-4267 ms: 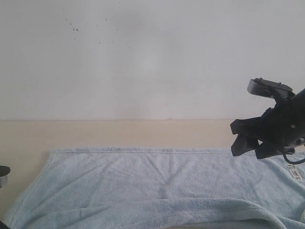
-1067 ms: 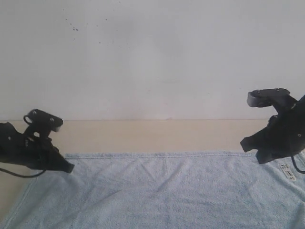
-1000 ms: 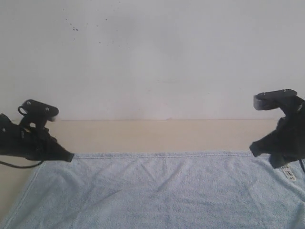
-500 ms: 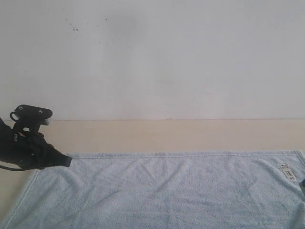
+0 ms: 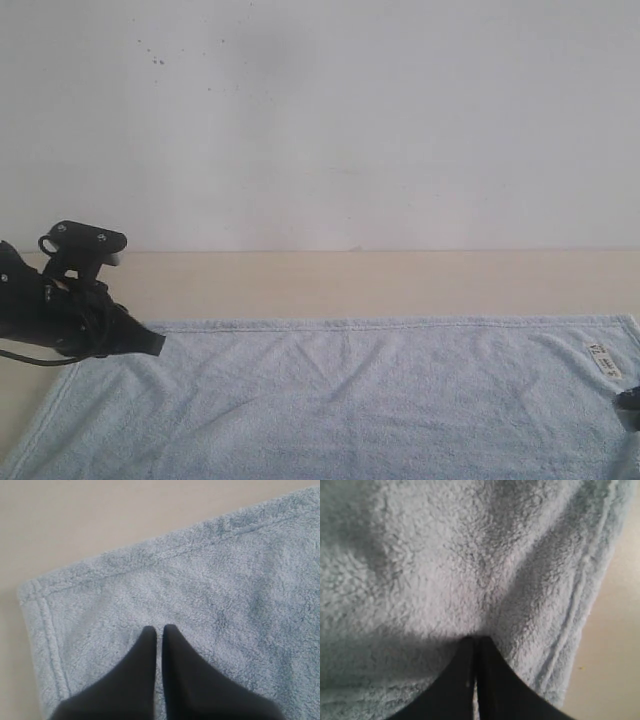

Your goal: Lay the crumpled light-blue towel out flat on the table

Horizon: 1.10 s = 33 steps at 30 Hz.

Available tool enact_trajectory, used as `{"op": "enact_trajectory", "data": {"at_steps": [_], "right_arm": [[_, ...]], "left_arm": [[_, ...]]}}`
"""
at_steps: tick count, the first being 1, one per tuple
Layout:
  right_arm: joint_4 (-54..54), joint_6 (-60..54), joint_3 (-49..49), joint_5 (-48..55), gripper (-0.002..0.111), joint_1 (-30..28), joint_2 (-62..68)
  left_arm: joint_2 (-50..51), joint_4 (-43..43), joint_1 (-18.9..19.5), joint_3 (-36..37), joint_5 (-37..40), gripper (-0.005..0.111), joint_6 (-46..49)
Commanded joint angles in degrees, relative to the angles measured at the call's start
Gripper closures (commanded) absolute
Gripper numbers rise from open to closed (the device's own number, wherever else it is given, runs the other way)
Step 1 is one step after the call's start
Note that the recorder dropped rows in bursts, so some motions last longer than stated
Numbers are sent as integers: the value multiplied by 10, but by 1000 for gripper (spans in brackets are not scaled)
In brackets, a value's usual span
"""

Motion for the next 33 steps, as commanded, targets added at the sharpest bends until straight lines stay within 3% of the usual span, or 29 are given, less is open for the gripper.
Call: {"op": "enact_trajectory", "data": {"at_steps": [1, 9, 23, 28, 33], "right_arm": [[-10, 3, 2, 1, 107, -1, 24], [-94, 66, 2, 88, 107, -3, 24], [-94, 100, -60, 49, 107, -1, -10], [-89, 112, -109, -18, 107, -1, -52], [-53, 201, -108, -173, 107, -1, -107]], "left_arm": [[-1, -2, -10, 2, -16, 103, 7], [-1, -1, -10, 2, -23, 103, 7], [-23, -3, -10, 1, -31, 103, 7], [-112, -3, -10, 1, -18, 103, -46], [-223, -6, -9, 2, 2, 103, -156]]}}
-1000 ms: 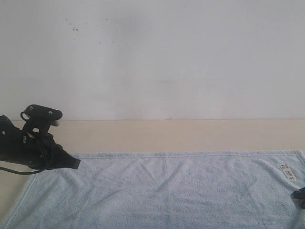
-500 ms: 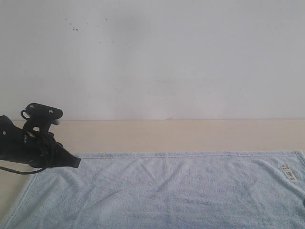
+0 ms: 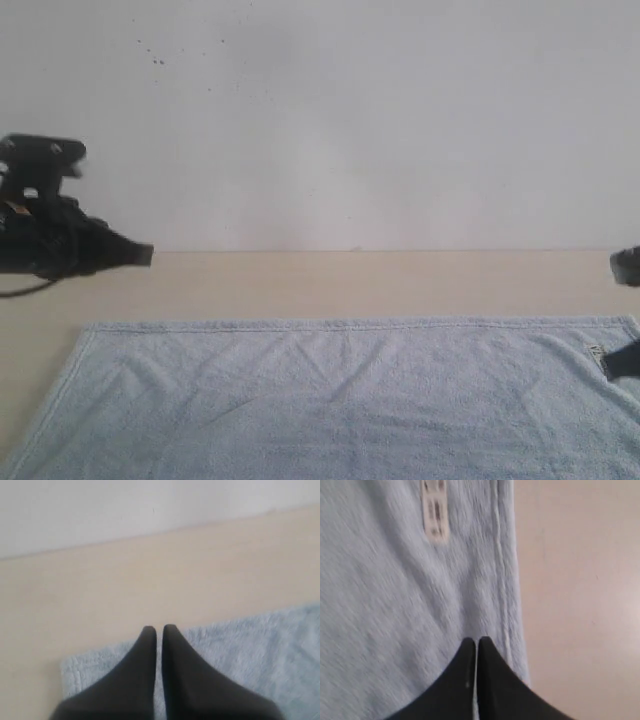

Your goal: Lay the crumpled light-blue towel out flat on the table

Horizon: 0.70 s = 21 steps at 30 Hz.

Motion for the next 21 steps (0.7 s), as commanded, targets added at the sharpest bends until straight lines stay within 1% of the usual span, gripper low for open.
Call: {"op": "enact_trajectory", "data": {"at_steps": [1, 3, 5, 6, 9, 10, 11, 13, 14, 15, 16, 18, 19, 21], "right_arm": [[28, 97, 15, -153, 107, -1, -65], [28, 128, 47, -249, 107, -1, -110], [21, 117, 85, -327, 107, -1, -153], [19, 92, 106, -370, 107, -1, -175], [20, 68, 163, -421, 107, -1, -229], [30, 68, 190, -428, 107, -1, -256], [37, 68, 203, -427, 107, -1, -267], [42, 72, 227, -404, 107, -1, -305], [42, 82, 232, -390, 107, -1, -334], [42, 102, 232, -379, 107, -1, -361], [42, 124, 232, -366, 107, -1, -401], [42, 148, 232, -342, 107, 0, -457], [42, 159, 232, -306, 107, 2, -509], [42, 151, 232, -245, 107, 15, -574]], "left_arm": [[-97, -6, -2, 2, 15, 103, -107], [-142, -6, -2, 4, 15, 103, -142], [-194, -6, -2, 18, 0, 103, -168], [-220, -6, -2, 31, -14, 103, -175], [-292, -6, 0, 86, -62, 103, -178], [-342, -7, 9, 134, -72, 103, -178], [-363, -6, 15, 153, -64, 103, -169], [-451, -3, 33, 227, -23, 103, -65], [-508, -3, 51, 260, -3, 103, -22], [-556, -3, 64, 279, 8, 103, -18], [-622, -3, 86, 292, 30, 103, -23], [-704, 5, 113, 294, 72, 103, -23], [-771, 47, 133, 294, 106, 103, -22], [-844, 101, 135, 294, 149, 103, -55]]}}
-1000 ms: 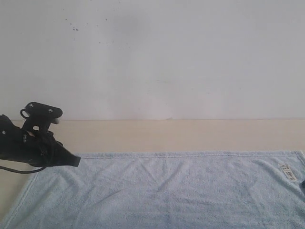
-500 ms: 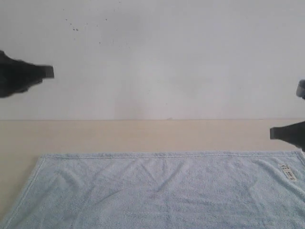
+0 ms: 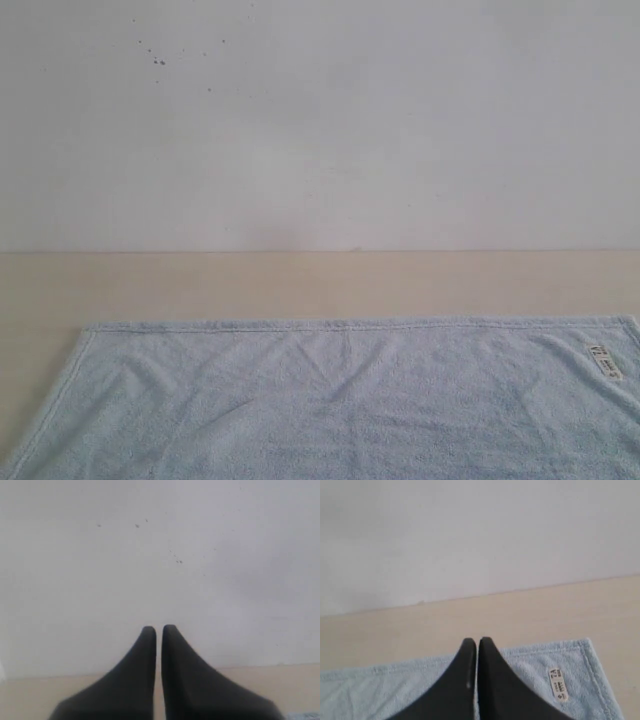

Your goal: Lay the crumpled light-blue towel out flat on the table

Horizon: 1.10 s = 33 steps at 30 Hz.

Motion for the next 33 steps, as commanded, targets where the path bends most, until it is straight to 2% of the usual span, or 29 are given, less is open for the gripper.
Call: {"op": "enact_trajectory", "data": {"at_steps": [1, 2, 4, 6, 8, 11, 15, 17, 20, 25, 30, 33], "right_arm": [[-1, -22, 1, 142, 107, 31, -149], [-1, -40, 3, 176, 107, 44, -176], [0, -69, 19, 254, 107, 102, -247], [1, -92, 34, 317, 107, 155, -292], [-1, -123, 36, 332, 107, 201, -341], [-1, -132, 37, 326, 107, 234, -407], [-23, -135, 56, 325, 107, 240, -428], [-69, -135, 79, 303, 107, 240, -418], [-150, -135, 133, 238, 107, 240, -385], [-153, -118, 174, 195, 107, 240, -325], [-178, -72, 177, 158, 107, 240, -278], [-195, -40, 177, 130, 107, 240, -267]], "left_arm": [[-148, 101, 15, 4, 108, 103, -60], [-171, 122, 15, 4, 134, 103, -83], [-183, 226, 12, 8, 206, 103, -192], [-183, 288, -2, 31, 218, 103, -357], [-183, 313, -21, 58, 224, 103, -414], [-183, 332, -22, 62, 214, 103, -421], [-183, 239, -44, 69, 180, 103, -417], [-183, 232, -59, 84, 150, 103, -394], [-183, 268, -75, 132, 140, 103, -340], [-183, 267, -78, 176, 79, 103, -343], [-183, 267, -78, 222, 49, 103, -401], [-183, 267, -78, 254, 35, 103, -405]]}}
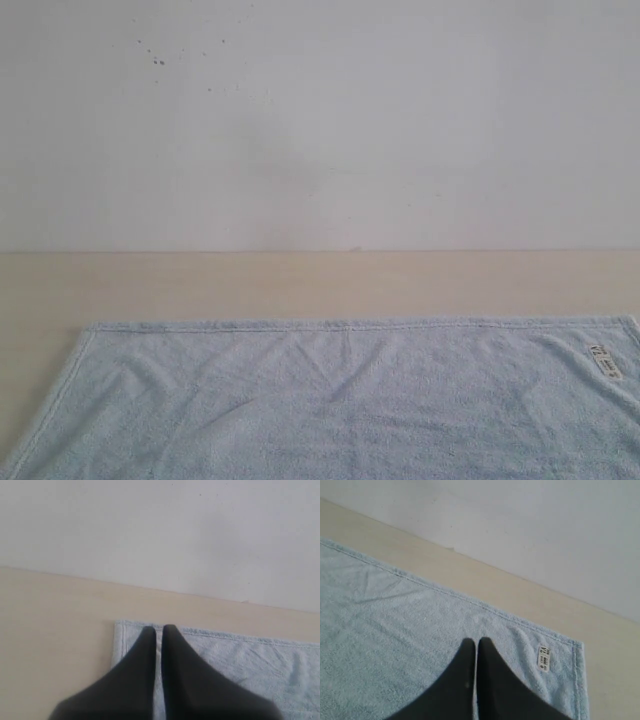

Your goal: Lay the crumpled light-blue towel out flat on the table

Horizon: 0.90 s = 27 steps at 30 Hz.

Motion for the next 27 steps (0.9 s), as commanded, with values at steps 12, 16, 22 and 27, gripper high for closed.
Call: {"op": "enact_trajectory", "data": {"at_steps": [12, 16, 22, 27], "right_arm": [[-105, 114, 1, -9, 107, 1, 17], [-118, 115, 18, -11, 107, 1, 17], [-118, 117, 82, -57, 107, 1, 17], [-113, 134, 97, -53, 107, 1, 17]], "left_arm": [[-1, 13, -2, 49, -26, 103, -15], [-1, 8, -2, 49, -25, 103, -16], [-1, 12, -2, 49, -25, 103, -18], [-1, 12, -2, 49, -25, 103, -18]]}}
